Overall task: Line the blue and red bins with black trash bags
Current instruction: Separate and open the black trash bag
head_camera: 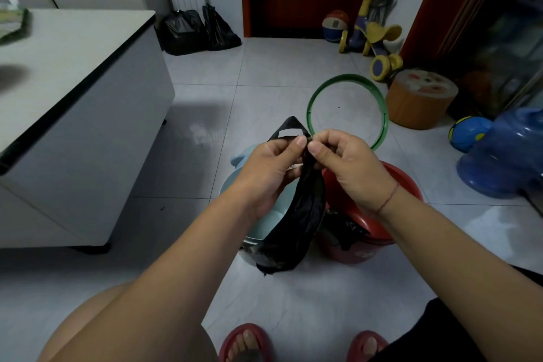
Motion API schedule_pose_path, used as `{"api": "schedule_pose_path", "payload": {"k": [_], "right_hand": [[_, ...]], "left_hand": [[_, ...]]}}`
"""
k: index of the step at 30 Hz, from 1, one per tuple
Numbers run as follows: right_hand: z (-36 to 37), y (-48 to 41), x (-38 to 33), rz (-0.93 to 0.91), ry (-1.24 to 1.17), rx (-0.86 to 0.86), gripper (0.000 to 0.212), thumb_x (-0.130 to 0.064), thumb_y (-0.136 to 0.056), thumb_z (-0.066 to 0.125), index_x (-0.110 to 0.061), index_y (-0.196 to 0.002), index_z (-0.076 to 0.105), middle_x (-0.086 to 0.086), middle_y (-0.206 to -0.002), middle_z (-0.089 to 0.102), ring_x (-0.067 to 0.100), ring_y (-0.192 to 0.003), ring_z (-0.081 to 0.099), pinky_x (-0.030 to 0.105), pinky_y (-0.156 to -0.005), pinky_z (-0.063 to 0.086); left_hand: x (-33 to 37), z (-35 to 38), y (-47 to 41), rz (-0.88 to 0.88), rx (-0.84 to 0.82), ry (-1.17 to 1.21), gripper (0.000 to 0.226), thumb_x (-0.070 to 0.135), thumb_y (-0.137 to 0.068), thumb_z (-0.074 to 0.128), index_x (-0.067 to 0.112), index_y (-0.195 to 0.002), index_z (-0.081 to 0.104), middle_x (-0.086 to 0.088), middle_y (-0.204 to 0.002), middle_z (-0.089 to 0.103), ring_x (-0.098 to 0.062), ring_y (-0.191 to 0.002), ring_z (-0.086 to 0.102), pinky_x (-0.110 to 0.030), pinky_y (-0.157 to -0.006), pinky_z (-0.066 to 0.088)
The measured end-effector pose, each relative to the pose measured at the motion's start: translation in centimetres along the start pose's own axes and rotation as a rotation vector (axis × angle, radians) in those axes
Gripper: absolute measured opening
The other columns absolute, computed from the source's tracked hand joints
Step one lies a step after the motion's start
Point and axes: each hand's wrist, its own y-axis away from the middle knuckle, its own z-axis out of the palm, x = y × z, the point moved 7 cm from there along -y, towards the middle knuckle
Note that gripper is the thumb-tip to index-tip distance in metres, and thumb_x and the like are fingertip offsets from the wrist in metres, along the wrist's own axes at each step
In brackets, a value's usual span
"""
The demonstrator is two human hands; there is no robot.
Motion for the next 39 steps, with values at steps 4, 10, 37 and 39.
{"api": "schedule_pose_path", "payload": {"k": [4,10,37,39], "right_hand": [[0.5,0.1,0.3,0.051,-0.176,-0.072,0.013,-0.010,-0.095,0.048,-0.008,-0.086,0.057,0.001,-0.077,0.065,0.005,-0.070,0.063,0.018,-0.068,0.050],[-0.2,-0.4,1.0,0.121,-0.412,-0.020,0.023,-0.010,-0.097,0.040,0.004,-0.095,0.058,0.010,-0.085,0.067,0.015,-0.080,0.063,0.024,-0.077,0.052],[-3.1,-0.7,0.4,0.121,-0.321,0.198,0.029,-0.011,-0.101,0.035,-0.007,-0.076,0.050,-0.008,-0.044,0.058,0.003,-0.051,0.060,0.021,-0.059,0.044],[-3.7,-0.7,0.5,0.126,-0.275,0.251,0.027,-0.015,-0.101,0.038,-0.009,-0.077,0.049,-0.009,-0.048,0.058,0.002,-0.050,0.060,0.024,-0.061,0.043]], "left_hand": [[0.2,0.2,0.2,0.002,-0.002,0.058,0.027,0.014,-0.098,0.047,0.007,-0.077,0.061,0.004,-0.060,0.067,-0.004,-0.059,0.066,-0.014,-0.059,0.051],[0.0,-0.9,-0.5,-0.025,0.070,0.184,0.021,0.011,-0.099,0.045,0.002,-0.087,0.060,-0.004,-0.075,0.065,-0.010,-0.070,0.064,-0.022,-0.073,0.057],[0.0,-3.3,-0.4,-0.003,0.195,0.001,0.015,0.028,-0.086,0.066,0.015,-0.085,0.072,-0.002,-0.074,0.074,-0.013,-0.063,0.066,-0.023,-0.055,0.054],[-0.2,-3.5,-0.6,-0.008,0.202,0.005,0.019,0.029,-0.087,0.065,0.012,-0.093,0.070,-0.010,-0.091,0.075,-0.024,-0.080,0.068,-0.033,-0.074,0.058]]}}
